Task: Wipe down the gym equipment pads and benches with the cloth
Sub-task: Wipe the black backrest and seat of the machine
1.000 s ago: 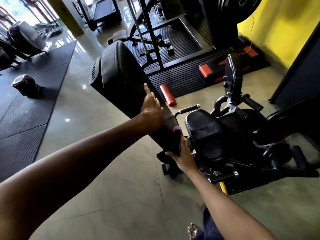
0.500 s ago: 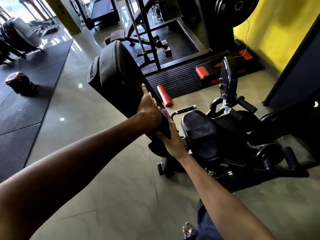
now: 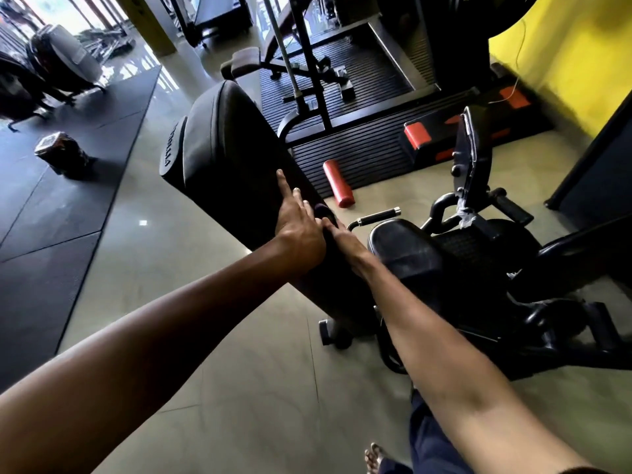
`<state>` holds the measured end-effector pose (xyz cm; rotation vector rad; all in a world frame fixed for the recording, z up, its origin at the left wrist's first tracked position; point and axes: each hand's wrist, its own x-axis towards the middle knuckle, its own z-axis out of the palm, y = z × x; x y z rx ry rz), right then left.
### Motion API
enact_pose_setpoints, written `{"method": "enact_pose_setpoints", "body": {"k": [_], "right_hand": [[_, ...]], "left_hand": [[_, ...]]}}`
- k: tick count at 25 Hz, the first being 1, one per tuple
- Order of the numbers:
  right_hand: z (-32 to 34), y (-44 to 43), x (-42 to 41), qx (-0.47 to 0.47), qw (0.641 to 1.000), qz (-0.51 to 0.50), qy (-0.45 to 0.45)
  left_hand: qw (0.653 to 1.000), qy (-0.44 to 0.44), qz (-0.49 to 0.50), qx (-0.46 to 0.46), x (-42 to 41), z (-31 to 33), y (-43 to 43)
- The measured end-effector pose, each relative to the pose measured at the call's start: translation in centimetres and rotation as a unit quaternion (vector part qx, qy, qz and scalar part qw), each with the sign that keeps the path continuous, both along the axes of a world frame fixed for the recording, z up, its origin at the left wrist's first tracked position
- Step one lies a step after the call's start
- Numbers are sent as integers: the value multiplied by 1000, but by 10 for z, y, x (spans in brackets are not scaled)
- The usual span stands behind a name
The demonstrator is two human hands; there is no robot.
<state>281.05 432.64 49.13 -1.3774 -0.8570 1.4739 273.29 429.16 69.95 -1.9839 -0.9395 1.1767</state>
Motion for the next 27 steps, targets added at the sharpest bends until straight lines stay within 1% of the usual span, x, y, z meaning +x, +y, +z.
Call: {"method": "enact_pose_setpoints", "body": {"k": [1, 3, 4, 6, 7, 10, 13, 15, 17, 19, 20, 22, 24, 26, 27], "right_hand": [[28, -17, -5, 19, 1000, 0, -6], [44, -45, -11, 55, 998, 6, -14], [40, -61, -13, 45, 999, 11, -6], [15, -77, -13, 18, 1000, -17, 13], [-1, -73, -10, -1, 999, -32, 8], [-16, -28, 7, -44, 999, 4, -19], [-2, 32, 17, -45, 999, 18, -19], [18, 45, 16, 7, 998, 26, -48], [34, 22, 12, 91, 995, 26, -33], [20, -18, 7, 145, 989, 33, -11], [4, -36, 6, 144, 989, 35, -14], [-30, -45, 8, 121, 992, 27, -31], [-53, -24, 14, 61, 997, 26, -50], [-54, 17, 22, -18, 997, 36, -63], [-49, 37, 25, -39, 996, 38, -66]], "left_hand": [[1000, -2, -1, 5, -1, -3, 3], [1000, 3, 4, 21, -1, -9, 7], [999, 12, 4, 30, -2, -12, 8], [999, 28, 4, 42, -1, -17, 12], [999, 29, 8, 42, 0, -18, 12], [998, 27, 25, 45, 5, -22, 15], [998, 10, 49, 46, 10, -27, 21], [997, 9, 50, 52, 11, -31, 23], [998, 5, 43, 55, 11, -34, 22], [997, 2, 35, 62, 10, -37, 20], [997, 2, 33, 64, 8, -38, 19], [997, 3, 37, 67, 6, -41, 21], [997, -2, 36, 70, 7, -43, 23], [997, -5, 37, 68, 8, -45, 26], [997, -4, 42, 64, 9, -46, 26]]}}
